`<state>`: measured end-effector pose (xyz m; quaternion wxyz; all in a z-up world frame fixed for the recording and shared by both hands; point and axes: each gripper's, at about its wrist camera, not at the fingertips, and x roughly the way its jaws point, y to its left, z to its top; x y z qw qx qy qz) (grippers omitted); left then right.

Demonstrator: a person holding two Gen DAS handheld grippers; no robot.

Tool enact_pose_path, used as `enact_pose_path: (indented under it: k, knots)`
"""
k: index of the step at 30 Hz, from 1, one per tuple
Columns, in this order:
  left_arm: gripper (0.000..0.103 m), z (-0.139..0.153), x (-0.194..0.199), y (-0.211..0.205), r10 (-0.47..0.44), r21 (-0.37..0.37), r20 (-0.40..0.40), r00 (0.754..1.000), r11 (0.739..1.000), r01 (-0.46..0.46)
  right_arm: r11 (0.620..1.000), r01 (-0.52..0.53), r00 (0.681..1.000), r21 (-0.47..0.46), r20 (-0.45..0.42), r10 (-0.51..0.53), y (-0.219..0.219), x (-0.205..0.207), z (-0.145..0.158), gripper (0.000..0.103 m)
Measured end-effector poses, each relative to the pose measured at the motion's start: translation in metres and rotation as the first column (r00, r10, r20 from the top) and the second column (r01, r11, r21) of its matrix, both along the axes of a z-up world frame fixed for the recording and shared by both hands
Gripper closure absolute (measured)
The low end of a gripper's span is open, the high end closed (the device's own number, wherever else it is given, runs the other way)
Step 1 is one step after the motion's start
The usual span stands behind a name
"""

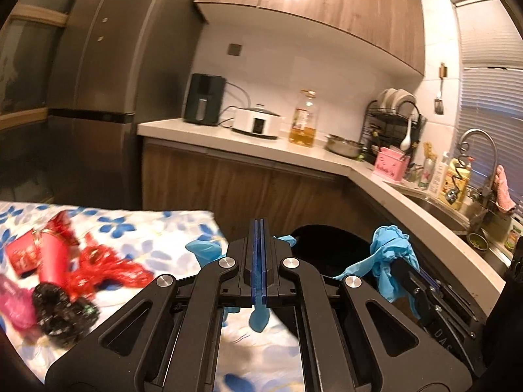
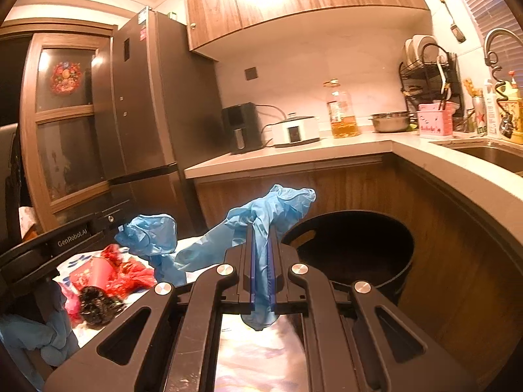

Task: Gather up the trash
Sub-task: 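Carry both blue gloves over the black bin and open both grippers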

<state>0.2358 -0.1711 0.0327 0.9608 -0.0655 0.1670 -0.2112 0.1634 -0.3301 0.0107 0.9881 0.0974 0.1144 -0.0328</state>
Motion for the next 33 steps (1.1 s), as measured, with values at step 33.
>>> enact_pose_path:
  k: [33]
  knots:
    - [0.103, -0.012, 0.073, -0.142, -0.191, 0.039, 0.013, 0.982, 0.981, 0.190, 0.987, 0.159, 0.986, 0.005, -0.061, -0.158, -0.091, 0.052, -0.007, 0.096]
